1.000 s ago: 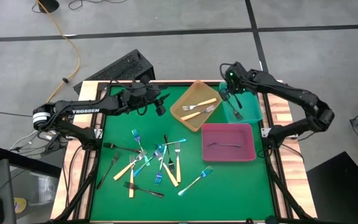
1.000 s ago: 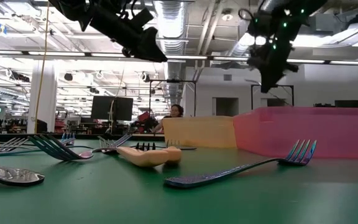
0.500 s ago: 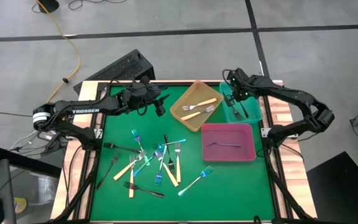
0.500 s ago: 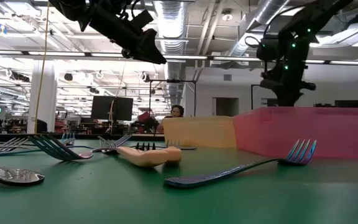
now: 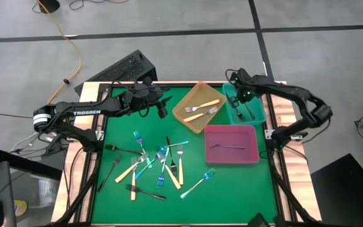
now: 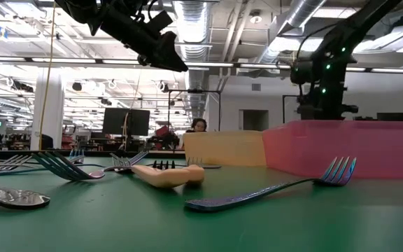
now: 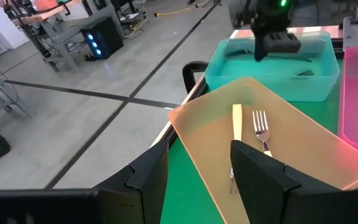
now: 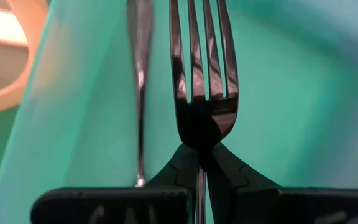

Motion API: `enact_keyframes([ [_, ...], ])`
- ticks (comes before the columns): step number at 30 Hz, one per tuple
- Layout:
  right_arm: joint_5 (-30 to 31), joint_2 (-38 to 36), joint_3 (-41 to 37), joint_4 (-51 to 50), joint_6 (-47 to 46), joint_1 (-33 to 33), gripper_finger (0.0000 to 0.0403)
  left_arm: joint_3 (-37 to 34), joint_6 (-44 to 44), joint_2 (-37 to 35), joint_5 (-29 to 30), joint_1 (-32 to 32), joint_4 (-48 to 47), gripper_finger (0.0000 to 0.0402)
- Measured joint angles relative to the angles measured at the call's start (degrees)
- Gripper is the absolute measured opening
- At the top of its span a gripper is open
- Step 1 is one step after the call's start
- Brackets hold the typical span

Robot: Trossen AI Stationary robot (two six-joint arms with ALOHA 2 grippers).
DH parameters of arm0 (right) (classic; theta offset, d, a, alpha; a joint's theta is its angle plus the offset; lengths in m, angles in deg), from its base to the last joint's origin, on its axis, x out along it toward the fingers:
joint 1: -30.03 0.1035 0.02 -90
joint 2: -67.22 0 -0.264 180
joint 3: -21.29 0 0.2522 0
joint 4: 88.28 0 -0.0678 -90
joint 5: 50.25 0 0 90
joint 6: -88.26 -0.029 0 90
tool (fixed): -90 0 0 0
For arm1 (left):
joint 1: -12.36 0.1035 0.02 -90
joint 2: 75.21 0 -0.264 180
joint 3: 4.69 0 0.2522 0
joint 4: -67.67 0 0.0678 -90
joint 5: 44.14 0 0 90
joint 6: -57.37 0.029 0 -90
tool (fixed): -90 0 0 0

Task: Sort silverware by color (type)
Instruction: Put the black fork into the blue bin

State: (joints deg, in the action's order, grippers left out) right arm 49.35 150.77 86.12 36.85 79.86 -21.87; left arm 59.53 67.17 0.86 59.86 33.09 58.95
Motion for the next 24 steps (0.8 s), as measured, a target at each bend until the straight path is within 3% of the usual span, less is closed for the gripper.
enact_keyframes([
  [16, -0.7, 13.1, 5.2, 0.0, 4.0, 0.1, 0.0037, 0.0, 0.4, 0.0, 0.2, 0.0, 0.0, 0.016],
  [24, -0.8, 14.9, 5.3, 1.0, 4.4, 0.1, 0.0039, 0.0, 0.2, 0.0, 0.1, 0.7, 0.0, 0.016],
])
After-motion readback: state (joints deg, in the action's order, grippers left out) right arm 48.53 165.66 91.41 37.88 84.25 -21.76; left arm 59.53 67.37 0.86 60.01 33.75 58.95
